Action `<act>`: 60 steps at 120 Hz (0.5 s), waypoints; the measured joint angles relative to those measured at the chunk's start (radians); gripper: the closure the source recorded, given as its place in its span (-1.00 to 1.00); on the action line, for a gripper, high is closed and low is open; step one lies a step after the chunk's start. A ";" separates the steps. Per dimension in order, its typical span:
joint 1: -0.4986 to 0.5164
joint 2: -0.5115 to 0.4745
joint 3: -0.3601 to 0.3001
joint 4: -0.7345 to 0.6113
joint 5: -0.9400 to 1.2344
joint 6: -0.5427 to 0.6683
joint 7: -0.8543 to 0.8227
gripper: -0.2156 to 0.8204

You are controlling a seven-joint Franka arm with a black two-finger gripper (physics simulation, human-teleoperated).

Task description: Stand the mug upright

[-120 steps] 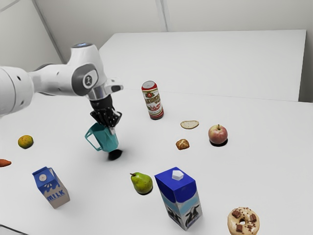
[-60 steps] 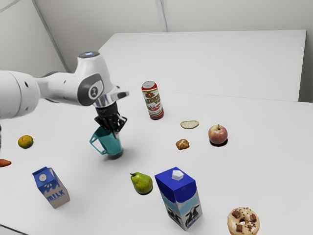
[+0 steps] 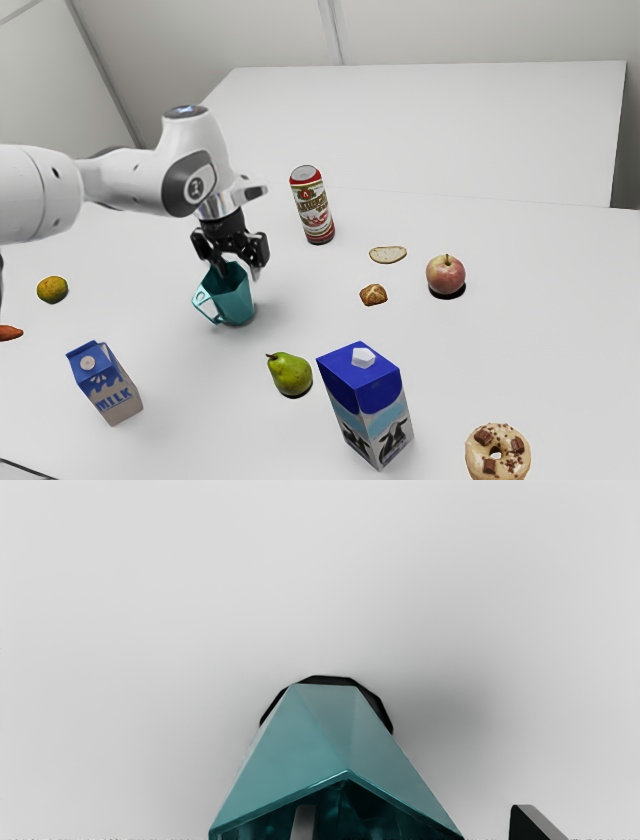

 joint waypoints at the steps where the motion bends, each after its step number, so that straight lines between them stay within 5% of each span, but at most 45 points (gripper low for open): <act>1: 0.000 -0.002 0.000 0.000 0.000 -0.001 0.000 -0.18; 60: -0.046 -0.125 0.006 0.170 0.043 -0.134 -0.007 -0.54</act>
